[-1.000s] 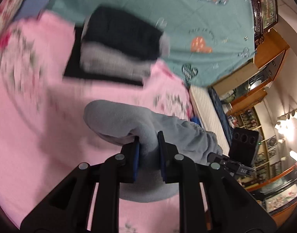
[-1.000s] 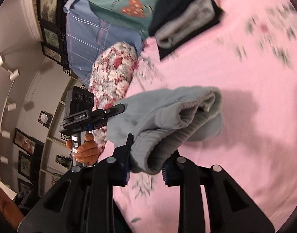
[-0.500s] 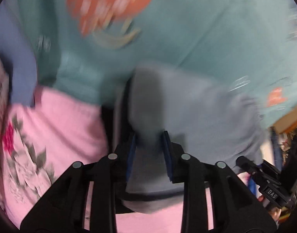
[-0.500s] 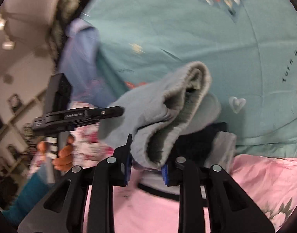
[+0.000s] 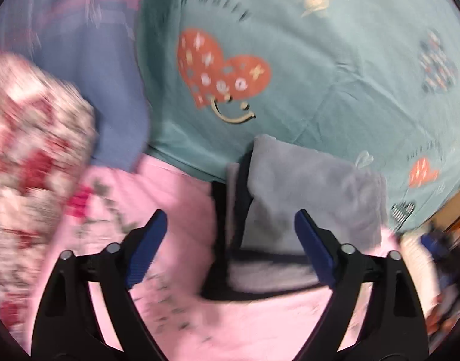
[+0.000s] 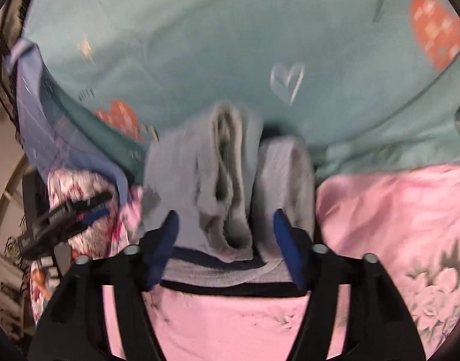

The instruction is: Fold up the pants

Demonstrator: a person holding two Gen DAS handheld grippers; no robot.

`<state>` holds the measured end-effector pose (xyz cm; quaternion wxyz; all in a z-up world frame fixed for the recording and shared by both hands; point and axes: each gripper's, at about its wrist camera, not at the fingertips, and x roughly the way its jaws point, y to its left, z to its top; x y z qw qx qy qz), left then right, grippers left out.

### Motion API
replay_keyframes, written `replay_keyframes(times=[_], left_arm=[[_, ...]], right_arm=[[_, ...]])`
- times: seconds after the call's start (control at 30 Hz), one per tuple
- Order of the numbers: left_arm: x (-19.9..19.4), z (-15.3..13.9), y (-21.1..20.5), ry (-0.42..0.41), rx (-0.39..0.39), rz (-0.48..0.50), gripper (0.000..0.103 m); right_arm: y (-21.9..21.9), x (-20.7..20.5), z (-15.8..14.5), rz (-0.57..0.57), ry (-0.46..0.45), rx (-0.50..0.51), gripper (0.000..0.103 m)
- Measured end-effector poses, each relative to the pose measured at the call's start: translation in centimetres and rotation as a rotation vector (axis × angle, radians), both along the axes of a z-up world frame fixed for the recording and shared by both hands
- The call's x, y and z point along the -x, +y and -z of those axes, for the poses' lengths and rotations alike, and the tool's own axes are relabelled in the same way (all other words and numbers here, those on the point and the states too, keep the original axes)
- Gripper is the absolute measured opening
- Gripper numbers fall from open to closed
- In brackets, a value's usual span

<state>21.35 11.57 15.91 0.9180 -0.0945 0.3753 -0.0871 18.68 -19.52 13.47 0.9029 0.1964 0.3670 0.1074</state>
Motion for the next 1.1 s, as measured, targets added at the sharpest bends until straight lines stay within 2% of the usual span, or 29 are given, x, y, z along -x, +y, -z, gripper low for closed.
replay_keyframes(times=[0.1, 0.17, 0.27, 0.3, 0.37, 0.47, 0.6, 0.67, 0.73, 0.87, 1.0, 1.1], left_arm=[[6.9, -0.9, -1.1, -0.110, -0.147, -0.004, 0.100], [11.7, -0.5, -2.1, -0.182, -0.211, 0.003, 0.101], [17.5, 1.4, -3.8, -0.238, -0.271, 0.048, 0.101], [19.1, 2.3, -4.3, -0.242, -0.278, 0.064, 0.101], [20.9, 3.5, -5.3, -0.242, -0.275, 0.083, 0.101], [22.6, 5.2, -6.6, -0.242, -0.242, 0.092, 0.101], [23.8, 7.2, -7.7, -0.289, -0.235, 0.077, 0.101], [24.1, 8.1, -8.3, -0.315, -0.275, 0.065, 0.101], [24.1, 8.6, -8.5, -0.326, -0.292, 0.060, 0.101], [23.5, 9.5, -8.2, -0.303, -0.257, 0.070, 0.101], [23.0, 10.6, -7.1, -0.264, -0.210, 0.049, 0.101], [22.4, 11.1, -6.9, -0.239, -0.226, 0.026, 0.101]], right_arm=[[-1.2, 4.7, -2.6, 0.061, -0.055, -0.061, 0.090], [-0.7, 8.0, -3.2, 0.058, -0.049, -0.036, 0.092], [0.9, 13.2, -2.5, 0.016, -0.069, 0.065, 0.097], [1.6, 15.3, -1.5, 0.008, -0.084, 0.119, 0.101], [3.3, 19.2, 1.2, 0.009, -0.122, 0.228, 0.102], [4.7, 23.5, 5.3, 0.018, -0.154, 0.327, 0.102], [5.9, 25.9, 9.4, 0.036, -0.128, 0.294, 0.102], [5.9, 27.0, 10.3, 0.057, -0.151, 0.265, 0.102], [6.0, 27.9, 11.0, 0.083, -0.178, 0.279, 0.102], [7.0, 28.1, 12.0, 0.064, -0.215, 0.387, 0.102], [8.0, 27.8, 13.5, 0.004, -0.188, 0.401, 0.102], [8.6, 27.5, 14.2, -0.027, -0.171, 0.434, 0.102]])
